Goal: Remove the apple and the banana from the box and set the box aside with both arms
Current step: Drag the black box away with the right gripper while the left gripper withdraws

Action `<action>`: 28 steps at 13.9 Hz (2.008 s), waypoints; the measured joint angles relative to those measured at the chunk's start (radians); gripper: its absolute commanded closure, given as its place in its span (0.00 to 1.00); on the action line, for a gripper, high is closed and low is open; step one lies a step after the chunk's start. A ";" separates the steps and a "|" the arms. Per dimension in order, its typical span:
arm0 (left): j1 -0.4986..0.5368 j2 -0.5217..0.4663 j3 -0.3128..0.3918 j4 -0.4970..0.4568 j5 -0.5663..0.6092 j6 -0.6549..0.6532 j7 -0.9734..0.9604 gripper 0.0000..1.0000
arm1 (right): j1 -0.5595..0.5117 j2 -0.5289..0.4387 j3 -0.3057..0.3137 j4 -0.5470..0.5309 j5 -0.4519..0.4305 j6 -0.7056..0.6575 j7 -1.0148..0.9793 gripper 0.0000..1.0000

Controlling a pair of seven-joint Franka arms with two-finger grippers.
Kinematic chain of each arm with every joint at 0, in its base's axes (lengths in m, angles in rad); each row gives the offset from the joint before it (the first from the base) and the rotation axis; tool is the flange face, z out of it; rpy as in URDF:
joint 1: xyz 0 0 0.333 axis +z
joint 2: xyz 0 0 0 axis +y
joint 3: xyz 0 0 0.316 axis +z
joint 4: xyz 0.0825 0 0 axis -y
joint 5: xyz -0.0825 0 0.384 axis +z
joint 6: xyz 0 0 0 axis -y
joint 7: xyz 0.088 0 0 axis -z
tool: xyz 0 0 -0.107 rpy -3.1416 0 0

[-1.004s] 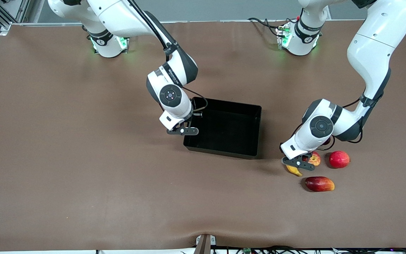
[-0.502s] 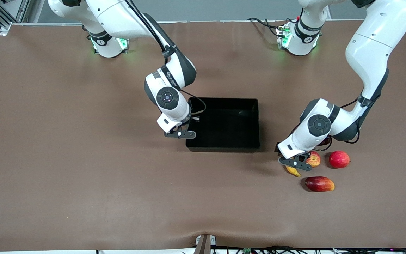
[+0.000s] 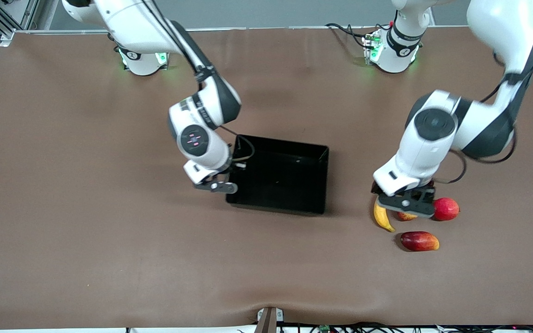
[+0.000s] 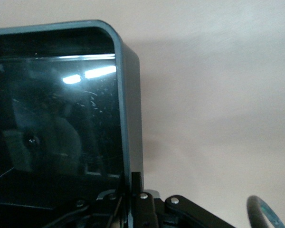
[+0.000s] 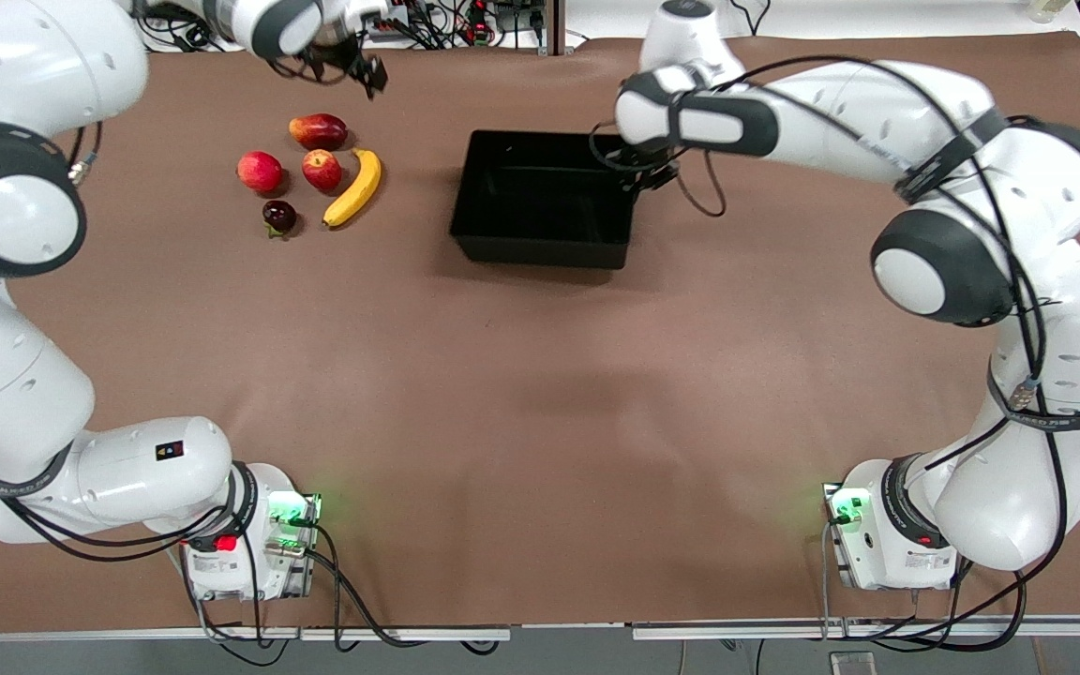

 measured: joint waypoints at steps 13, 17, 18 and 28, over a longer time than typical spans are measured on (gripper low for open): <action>0.213 -0.200 0.003 0.345 -0.408 -0.672 0.083 0.00 | -0.515 -0.188 -0.015 -0.199 -0.014 -0.070 -0.651 1.00; 0.224 -0.294 0.004 0.344 -0.412 -0.733 0.099 0.00 | -0.674 -0.188 -0.018 -0.241 -0.022 -0.058 -0.834 1.00; 0.222 -0.306 0.007 0.342 -0.414 -0.737 0.100 0.00 | -0.714 -0.188 -0.018 -0.247 -0.032 -0.054 -0.869 1.00; -0.163 -0.394 0.453 0.167 -0.466 -0.729 0.128 0.00 | -0.911 -0.182 -0.016 -0.391 -0.113 0.112 -1.028 0.96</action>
